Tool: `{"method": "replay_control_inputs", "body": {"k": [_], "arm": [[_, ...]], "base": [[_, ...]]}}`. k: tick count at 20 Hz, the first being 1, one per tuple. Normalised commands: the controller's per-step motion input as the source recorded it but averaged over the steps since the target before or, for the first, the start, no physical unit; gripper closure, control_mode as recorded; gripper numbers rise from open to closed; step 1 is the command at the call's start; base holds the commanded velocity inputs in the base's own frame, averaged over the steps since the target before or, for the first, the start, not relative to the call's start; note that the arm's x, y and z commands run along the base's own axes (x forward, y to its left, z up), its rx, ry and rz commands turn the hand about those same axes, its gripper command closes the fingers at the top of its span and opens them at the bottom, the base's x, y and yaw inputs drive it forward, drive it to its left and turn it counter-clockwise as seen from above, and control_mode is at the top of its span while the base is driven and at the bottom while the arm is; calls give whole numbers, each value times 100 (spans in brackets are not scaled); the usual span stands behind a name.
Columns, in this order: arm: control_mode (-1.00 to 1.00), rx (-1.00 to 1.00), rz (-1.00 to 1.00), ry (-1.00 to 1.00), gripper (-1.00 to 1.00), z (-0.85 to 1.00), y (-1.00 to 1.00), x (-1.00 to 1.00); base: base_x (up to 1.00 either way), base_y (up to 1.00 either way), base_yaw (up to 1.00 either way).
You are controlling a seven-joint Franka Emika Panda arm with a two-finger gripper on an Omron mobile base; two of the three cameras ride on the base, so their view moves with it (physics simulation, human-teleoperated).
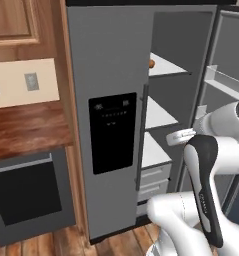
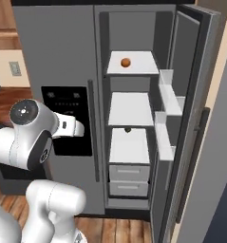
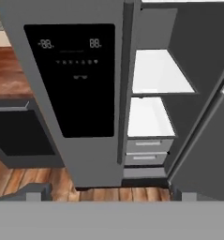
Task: Pick up the banana and tangerine from the fridge and place one fruit on each plate on the dining counter.
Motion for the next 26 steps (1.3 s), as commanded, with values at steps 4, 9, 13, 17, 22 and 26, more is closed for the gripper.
{"method": "replay_control_inputs", "body": {"k": [4, 9, 13, 17, 22, 26], "arm": [[100, 0, 0, 0, -100, 0, 0, 0], [100, 0, 0, 0, -100, 0, 0, 0], [100, 0, 0, 0, -100, 0, 0, 0], [100, 0, 0, 0, -100, 0, 0, 0], [100, 0, 0, 0, -100, 0, 0, 0], [100, 0, 0, 0, -100, 0, 0, 0]], "base": [[47, -33, 17], [48, -23, 8], [43, -24, 0], [35, -30, 0], [33, -35, 0], [33, -37, 0]]}}
